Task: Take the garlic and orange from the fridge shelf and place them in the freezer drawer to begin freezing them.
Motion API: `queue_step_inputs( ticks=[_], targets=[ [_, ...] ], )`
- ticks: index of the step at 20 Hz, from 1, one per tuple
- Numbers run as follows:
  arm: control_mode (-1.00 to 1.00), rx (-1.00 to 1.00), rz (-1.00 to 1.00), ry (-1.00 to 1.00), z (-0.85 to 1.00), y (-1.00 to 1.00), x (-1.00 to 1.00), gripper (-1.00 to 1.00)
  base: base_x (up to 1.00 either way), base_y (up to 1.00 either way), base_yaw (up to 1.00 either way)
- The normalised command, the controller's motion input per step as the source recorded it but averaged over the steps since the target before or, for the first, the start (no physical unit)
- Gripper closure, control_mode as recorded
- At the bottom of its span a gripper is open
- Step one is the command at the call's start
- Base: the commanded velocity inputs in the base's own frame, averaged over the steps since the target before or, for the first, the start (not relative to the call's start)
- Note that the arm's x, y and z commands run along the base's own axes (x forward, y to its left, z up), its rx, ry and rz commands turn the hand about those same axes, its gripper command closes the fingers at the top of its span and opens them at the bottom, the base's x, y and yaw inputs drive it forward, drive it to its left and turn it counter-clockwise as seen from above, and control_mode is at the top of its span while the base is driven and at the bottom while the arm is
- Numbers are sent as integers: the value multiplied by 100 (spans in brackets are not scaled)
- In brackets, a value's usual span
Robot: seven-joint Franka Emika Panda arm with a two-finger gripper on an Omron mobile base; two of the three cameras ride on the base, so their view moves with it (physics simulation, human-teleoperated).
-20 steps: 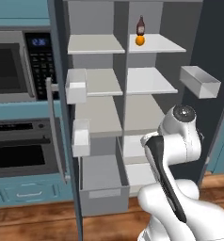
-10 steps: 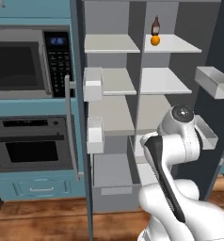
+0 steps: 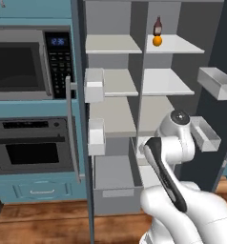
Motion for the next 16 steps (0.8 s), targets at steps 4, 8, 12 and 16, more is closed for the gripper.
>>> queue_step_inputs(
  ticks=[4,8,12,16],
  targets=[
    [-100,0,14,10,-56,0,43,100,0,0,0],
    [-100,0,14,11,-62,0,45,100,0,0,0],
    [-100,0,13,12,-58,0,58,100,0,0,0],
    [-100,0,14,14,-62,1,62,100,0,0,0]
  ],
)
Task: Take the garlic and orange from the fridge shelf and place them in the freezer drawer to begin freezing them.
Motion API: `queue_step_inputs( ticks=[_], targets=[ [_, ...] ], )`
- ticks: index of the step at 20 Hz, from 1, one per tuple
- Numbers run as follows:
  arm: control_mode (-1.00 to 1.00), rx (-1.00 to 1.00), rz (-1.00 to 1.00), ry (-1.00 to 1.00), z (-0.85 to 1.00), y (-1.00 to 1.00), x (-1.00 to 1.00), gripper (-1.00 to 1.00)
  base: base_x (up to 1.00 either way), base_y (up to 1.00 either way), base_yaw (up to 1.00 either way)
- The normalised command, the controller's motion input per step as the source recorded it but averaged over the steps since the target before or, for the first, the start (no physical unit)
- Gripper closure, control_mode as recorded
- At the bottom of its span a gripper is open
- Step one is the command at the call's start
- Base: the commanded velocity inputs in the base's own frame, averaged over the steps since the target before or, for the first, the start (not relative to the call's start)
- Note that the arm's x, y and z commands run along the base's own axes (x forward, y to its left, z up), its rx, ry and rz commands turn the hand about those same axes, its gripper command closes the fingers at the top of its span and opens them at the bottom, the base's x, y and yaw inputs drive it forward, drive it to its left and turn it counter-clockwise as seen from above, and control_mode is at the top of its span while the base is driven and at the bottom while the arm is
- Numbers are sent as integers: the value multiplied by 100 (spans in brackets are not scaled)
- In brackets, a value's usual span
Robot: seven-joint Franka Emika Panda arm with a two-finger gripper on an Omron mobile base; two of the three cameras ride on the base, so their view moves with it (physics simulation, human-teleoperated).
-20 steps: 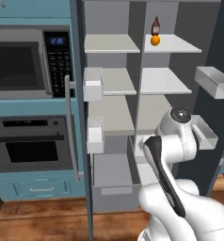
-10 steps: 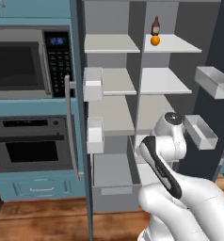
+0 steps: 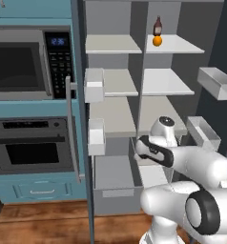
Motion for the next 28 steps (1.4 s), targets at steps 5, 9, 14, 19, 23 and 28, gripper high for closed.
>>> queue_step_inputs(
  ticks=[5,9,14,19,23,28],
  targets=[
    [-100,0,14,12,-69,5,59,100,0,0,0],
    [-100,0,12,11,-50,7,56,100,0,0,0],
    [-100,0,4,16,-25,8,70,100,0,0,0],
    [-100,0,6,13,-32,0,57,100,0,0,0],
    [-100,0,6,9,-42,0,46,100,0,0,0],
    [-100,0,7,7,-59,3,33,100,0,0,0]
  ],
)
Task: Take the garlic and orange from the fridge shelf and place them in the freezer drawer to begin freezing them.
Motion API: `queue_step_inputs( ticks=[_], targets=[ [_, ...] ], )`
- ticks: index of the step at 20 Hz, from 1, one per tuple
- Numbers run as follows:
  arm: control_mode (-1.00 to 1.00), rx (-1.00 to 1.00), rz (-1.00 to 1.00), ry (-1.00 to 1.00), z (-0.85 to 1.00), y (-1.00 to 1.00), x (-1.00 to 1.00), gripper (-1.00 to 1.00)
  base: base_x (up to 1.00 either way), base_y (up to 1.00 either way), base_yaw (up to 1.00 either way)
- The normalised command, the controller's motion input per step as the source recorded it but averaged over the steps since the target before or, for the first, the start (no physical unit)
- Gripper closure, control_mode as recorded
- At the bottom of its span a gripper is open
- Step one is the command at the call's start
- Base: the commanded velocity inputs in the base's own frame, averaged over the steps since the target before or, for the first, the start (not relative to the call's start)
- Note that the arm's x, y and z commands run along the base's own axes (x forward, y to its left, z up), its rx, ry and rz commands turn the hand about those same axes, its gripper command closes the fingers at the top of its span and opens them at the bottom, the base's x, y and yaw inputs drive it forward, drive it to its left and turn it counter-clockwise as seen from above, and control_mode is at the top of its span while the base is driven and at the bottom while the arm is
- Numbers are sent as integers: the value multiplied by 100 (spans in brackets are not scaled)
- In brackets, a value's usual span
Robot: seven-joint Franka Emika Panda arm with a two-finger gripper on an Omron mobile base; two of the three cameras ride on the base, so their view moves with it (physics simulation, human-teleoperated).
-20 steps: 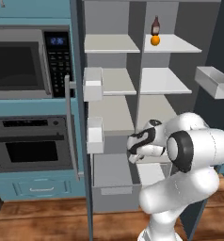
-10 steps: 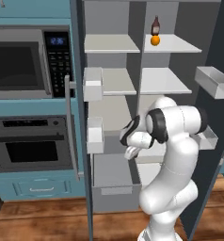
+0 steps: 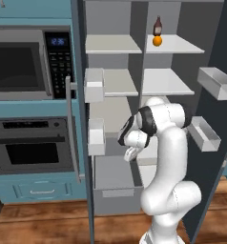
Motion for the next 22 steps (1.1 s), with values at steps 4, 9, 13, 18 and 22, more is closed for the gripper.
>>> queue_step_inputs(
  ticks=[4,9,13,18,22],
  targets=[
    [-100,0,5,5,-66,19,19,100,0,0,0],
    [-100,0,7,1,-73,13,0,100,0,0,0],
    [-100,0,6,0,-68,21,0,100,0,0,0],
    [-100,0,4,0,-62,25,0,100,0,0,0],
    [-100,0,4,0,-60,19,-9,100,0,0,0]
  ],
)
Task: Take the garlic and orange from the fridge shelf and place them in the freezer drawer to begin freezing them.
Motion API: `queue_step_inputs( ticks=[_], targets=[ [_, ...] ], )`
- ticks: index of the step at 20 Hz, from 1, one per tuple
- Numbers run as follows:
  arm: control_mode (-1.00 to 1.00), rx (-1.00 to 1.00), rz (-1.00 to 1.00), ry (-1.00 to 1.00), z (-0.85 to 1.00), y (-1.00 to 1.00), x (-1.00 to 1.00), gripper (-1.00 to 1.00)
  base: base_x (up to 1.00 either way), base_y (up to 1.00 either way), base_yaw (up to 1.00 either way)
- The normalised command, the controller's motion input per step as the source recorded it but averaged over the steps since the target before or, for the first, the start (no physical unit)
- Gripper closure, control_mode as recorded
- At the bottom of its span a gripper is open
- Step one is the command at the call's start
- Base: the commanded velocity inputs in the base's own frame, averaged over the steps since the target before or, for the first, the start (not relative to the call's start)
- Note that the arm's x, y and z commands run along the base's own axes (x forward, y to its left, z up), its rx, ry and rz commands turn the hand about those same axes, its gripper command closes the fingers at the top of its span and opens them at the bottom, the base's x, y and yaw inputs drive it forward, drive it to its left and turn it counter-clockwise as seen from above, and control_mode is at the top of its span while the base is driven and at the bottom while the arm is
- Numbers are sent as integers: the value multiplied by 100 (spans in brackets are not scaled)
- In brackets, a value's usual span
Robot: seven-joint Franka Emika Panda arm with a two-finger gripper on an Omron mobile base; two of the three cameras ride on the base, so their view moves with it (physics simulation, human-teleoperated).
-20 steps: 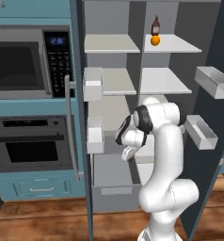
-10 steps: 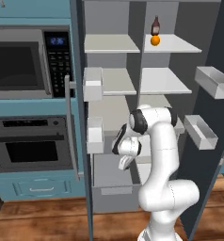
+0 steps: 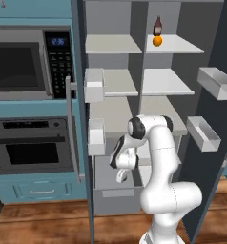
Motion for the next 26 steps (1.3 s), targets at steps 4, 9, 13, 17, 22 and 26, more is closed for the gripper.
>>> queue_step_inputs(
  ticks=[4,9,13,17,22,26],
  targets=[
    [-100,0,6,0,-56,3,-25,100,0,0,0],
    [-100,0,6,0,-47,0,-17,100,0,0,0],
    [-100,0,5,0,-51,0,-19,100,0,0,0],
    [-100,0,5,0,-53,0,-43,100,0,0,0],
    [-100,0,2,-1,-29,3,-44,-100,0,0,0],
    [-100,0,0,-8,0,0,-19,-100,0,0,0]
  ],
)
